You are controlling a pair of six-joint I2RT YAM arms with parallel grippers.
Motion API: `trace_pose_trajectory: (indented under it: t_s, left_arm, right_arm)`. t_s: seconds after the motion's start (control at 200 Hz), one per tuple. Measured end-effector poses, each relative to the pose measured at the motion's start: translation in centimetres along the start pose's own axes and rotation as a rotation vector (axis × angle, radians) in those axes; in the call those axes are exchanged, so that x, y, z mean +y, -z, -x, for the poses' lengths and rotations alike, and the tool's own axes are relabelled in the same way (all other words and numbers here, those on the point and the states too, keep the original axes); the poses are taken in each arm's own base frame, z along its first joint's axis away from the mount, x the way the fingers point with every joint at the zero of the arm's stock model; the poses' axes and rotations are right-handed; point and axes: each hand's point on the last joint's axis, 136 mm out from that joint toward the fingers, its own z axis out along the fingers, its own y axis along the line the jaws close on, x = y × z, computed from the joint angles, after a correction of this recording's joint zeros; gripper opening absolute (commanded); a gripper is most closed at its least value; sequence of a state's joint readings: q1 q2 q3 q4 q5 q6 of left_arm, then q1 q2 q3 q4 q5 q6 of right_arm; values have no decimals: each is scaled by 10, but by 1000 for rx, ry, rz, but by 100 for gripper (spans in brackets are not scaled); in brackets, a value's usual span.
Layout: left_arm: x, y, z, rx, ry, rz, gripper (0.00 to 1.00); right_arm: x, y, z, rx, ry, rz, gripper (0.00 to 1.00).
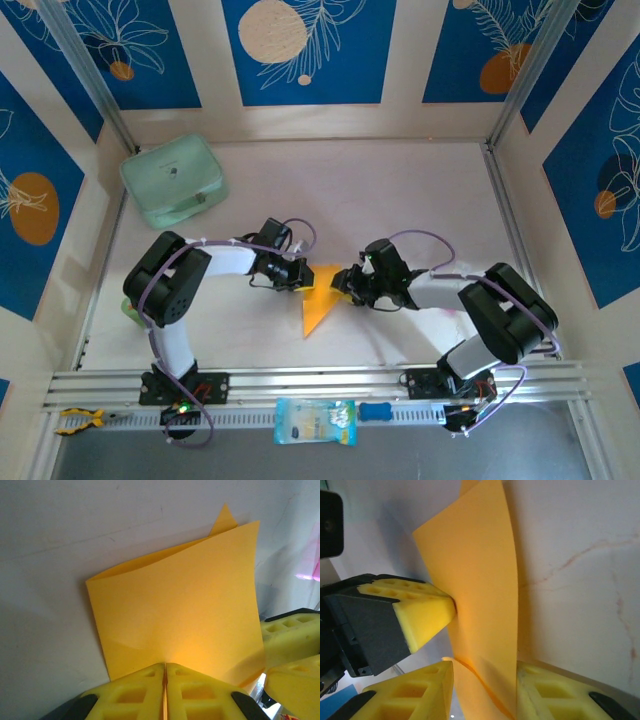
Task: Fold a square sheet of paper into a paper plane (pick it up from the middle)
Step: Fold the wing for the fifth time at the center of the table.
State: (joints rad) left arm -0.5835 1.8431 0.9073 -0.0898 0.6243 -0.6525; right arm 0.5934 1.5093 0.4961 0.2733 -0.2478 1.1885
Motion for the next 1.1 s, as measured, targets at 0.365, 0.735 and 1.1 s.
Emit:
trace_pose_trajectory:
  t_s: [0.365, 0.735, 1.1]
  left_arm:
    - [1, 0, 0, -1, 2, -4, 11]
    - [1, 1, 0, -1, 2, -4, 11]
    - [-1, 2, 1, 1, 3, -13, 17]
  right_arm:
    - [7, -10, 12, 55, 42, 37, 36]
    - [7, -15, 22, 100, 67, 62, 27]
    - [5, -16, 26, 114, 78, 67, 7]
